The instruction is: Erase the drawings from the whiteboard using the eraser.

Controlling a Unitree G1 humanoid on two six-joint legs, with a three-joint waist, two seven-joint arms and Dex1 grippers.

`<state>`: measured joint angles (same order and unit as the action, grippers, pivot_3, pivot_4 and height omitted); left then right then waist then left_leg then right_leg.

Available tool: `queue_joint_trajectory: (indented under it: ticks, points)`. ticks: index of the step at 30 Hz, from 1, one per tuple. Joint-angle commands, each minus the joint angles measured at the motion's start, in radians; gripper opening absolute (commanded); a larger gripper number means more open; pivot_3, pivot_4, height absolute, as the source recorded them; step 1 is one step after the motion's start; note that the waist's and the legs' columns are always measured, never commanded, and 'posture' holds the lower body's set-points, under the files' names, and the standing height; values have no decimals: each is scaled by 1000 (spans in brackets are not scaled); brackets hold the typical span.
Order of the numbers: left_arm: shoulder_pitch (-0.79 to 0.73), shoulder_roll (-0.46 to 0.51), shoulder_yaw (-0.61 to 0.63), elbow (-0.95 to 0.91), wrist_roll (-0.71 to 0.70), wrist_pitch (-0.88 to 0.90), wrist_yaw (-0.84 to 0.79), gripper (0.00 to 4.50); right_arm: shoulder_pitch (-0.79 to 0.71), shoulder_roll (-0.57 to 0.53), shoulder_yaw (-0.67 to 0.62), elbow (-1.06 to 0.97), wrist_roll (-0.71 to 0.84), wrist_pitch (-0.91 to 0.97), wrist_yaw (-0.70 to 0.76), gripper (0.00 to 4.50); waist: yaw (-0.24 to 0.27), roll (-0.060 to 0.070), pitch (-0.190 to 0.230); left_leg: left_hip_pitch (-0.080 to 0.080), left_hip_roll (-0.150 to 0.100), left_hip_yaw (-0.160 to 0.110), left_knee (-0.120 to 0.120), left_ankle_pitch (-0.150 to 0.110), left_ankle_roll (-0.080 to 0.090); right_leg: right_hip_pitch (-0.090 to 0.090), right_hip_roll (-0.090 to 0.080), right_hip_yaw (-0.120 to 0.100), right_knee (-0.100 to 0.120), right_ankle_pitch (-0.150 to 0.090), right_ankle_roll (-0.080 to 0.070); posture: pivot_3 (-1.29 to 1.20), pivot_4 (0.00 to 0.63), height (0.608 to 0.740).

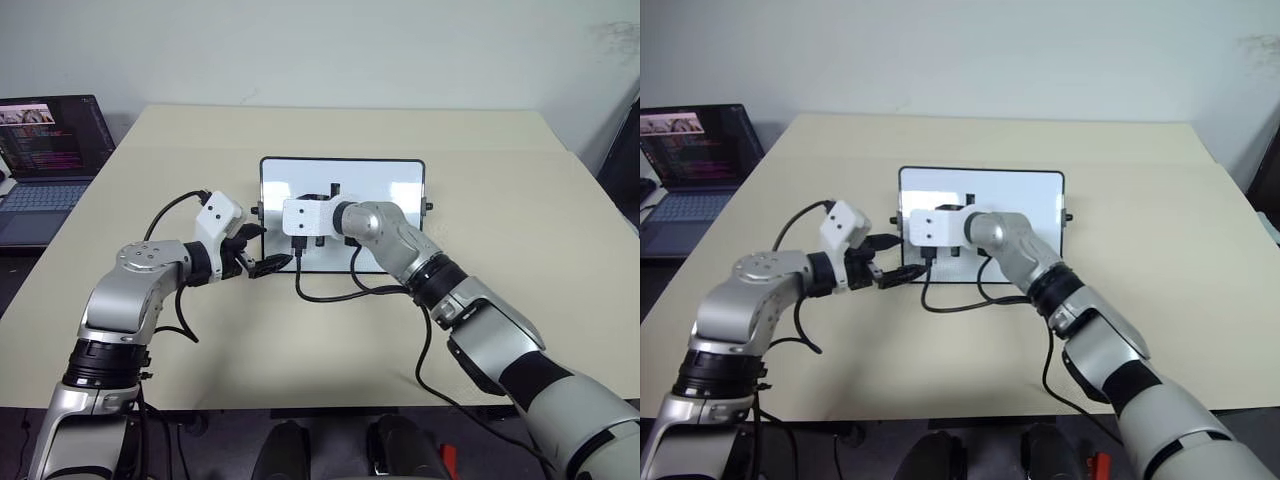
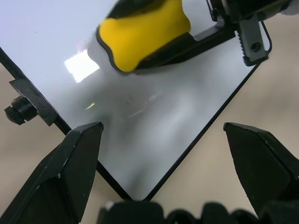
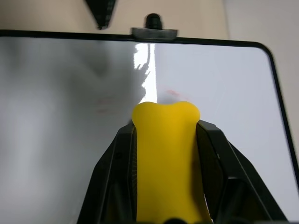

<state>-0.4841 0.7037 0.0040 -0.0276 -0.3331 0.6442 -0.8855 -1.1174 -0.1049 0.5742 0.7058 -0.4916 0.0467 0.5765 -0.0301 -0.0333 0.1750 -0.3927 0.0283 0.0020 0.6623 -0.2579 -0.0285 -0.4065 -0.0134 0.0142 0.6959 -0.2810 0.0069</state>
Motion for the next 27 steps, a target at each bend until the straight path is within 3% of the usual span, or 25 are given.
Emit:
queue_joint_trajectory:
  ticks: [1,7,10,15,20,27]
  points:
    - [-20,-2,6,-8,-2,-21,-4,4500,39,-26,16,9,-28,38,39,1372,-1,0,0,0,0,0,0,0,0,0,0,0,0,0,0,0,150,740]
    - [-20,-3,11,-1,-3,-24,-4,4500,32,-12,-40,-18,14,52,16,1372,-1,0,0,1,0,0,0,0,0,0,0,0,1,0,0,0,150,740]
    - [-15,-5,26,3,-10,-26,0,4500,63,7,-121,-133,104,129,55,1371,0,0,0,0,0,0,0,0,0,0,0,0,0,0,0,0,150,740]
    - [-3,-30,60,-11,-35,-42,11,4500,242,0,-261,-608,300,453,189,1371,1,0,1,-7,1,-3,0,0,0,-4,0,-2,-5,0,0,0,150,740]
    - [4,-51,75,-27,-47,-59,24,4500,413,-64,-358,-1018,400,749,199,1359,2,1,1,-10,1,-3,-3,-1,-1,-4,0,-3,-12,0,0,0,150,740]
    - [-17,-76,59,-11,-60,-73,12,4500,630,-191,-488,-1286,450,946,119,1359,4,1,1,-10,0,-2,-2,-2,-1,-3,-1,-3,-14,0,1,0,150,740]
